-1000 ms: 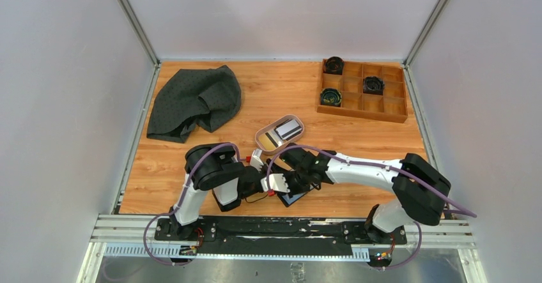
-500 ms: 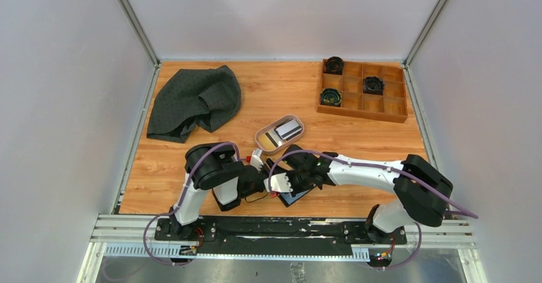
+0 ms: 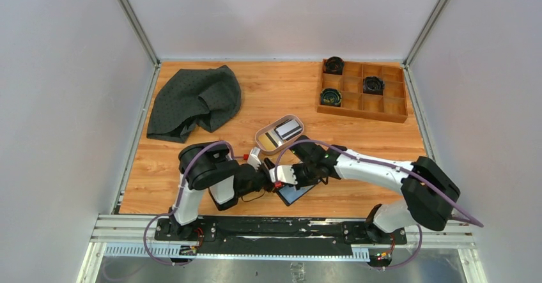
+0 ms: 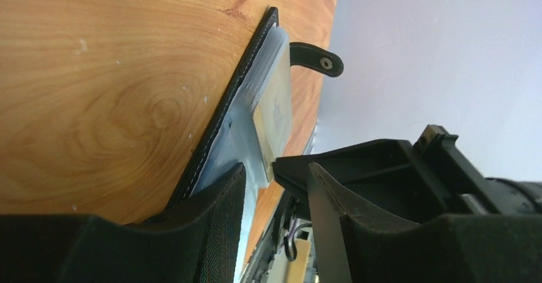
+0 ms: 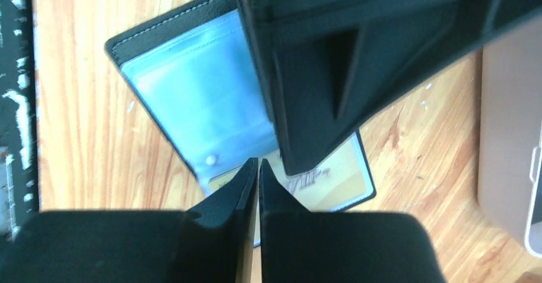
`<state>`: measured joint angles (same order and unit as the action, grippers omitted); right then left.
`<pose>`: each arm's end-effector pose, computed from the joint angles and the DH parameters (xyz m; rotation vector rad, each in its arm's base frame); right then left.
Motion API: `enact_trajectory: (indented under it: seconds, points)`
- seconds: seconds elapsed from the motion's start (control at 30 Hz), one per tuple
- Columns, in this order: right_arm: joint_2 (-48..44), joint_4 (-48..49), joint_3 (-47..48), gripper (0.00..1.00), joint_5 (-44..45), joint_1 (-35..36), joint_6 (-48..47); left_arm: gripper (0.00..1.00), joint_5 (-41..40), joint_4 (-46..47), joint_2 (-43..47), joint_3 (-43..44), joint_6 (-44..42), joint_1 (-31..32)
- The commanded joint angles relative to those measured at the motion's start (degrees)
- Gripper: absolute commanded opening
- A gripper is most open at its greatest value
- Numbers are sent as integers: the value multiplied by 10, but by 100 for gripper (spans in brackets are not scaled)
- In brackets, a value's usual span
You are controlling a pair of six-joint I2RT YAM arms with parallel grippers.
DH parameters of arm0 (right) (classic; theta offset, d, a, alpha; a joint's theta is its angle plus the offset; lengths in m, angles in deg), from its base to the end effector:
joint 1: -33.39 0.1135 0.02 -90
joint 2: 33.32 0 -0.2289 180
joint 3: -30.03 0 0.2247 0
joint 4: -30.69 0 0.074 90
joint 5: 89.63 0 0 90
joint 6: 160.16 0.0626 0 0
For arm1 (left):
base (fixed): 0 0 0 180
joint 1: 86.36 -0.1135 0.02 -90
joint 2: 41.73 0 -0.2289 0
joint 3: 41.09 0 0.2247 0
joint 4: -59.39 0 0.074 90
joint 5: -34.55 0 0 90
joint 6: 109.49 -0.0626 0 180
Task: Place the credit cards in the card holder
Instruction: Insert the credit card into the card holder.
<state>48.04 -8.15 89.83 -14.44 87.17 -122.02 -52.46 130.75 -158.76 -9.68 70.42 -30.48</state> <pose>0.1413 0.2200 0.1403 -2.1327 1.5052 0.3506 0.1507 -0.2282 0.0597 -0.6157 2.1683 -1.6922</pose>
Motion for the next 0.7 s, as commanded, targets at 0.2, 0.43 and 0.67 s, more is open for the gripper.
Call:
enact_trajectory:
  seconds: [0.2, 0.43, 0.67]
  points:
    - [-70, -162, 48, 9, -235, -90, -41, 47, -1, -172, 133, -17, -136, -9]
    - [-117, -206, 70, 9, -292, -194, -60, 48, -11, -398, 307, 7, -288, -10]
    - [-154, -220, 85, 14, -350, -305, -46, 52, -26, -611, 520, 45, -466, -34]
